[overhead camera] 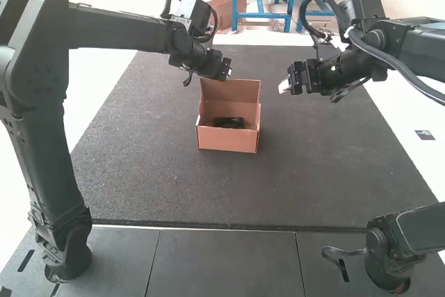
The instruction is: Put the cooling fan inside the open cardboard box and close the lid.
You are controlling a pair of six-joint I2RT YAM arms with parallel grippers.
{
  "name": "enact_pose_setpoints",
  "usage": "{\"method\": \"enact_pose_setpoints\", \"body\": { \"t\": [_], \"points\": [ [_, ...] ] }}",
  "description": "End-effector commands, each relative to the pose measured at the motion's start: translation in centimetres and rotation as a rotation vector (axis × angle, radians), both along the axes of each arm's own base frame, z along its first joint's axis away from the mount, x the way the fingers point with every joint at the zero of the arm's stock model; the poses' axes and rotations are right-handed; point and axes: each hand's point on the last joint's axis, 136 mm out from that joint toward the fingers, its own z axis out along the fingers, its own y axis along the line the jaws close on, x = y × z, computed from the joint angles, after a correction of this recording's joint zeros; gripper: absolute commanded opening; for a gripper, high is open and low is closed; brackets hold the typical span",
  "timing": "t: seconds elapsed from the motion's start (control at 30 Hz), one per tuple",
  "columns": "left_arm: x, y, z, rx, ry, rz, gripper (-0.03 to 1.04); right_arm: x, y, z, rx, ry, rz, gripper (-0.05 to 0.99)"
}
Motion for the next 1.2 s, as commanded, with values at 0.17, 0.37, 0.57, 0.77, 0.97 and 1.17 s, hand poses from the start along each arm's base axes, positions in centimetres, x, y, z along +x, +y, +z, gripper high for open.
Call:
{"method": "enact_pose_setpoints", "body": {
  "t": [0.17, 0.37, 0.57, 0.77, 0.97, 1.17],
  "points": [
    [-1.7, -1.3, -0.9, 0.023, 0.065, -0.063, 0.97, -0.1, -0.2, 0.6, 0.013, -0.016, 0.002, 0.91],
    [-3.5, -1.8, -3.0, 0.052, 0.127, -0.095, 0.97, -0.2, -0.3, 0.6, 0.014, -0.015, 0.002, 0.91],
    [-4.8, -2.0, -4.4, 0.073, 0.161, -0.112, 0.97, -0.2, -0.3, 0.4, 0.012, -0.011, 0.003, 0.91],
    [-5.9, -2.5, -5.5, 0.085, 0.184, -0.135, 0.97, -0.3, -0.3, 0.4, 0.013, -0.007, 0.005, 0.9],
    [-6.9, -2.8, -6.7, 0.095, 0.209, -0.152, 0.97, -0.4, -0.3, 0.2, 0.01, 0.0, 0.005, 0.91],
    [-8.1, -3.3, -7.8, 0.111, 0.229, -0.171, 0.97, -0.5, -0.3, 0.0, 0.009, 0.006, 0.006, 0.9]
  ]
}}
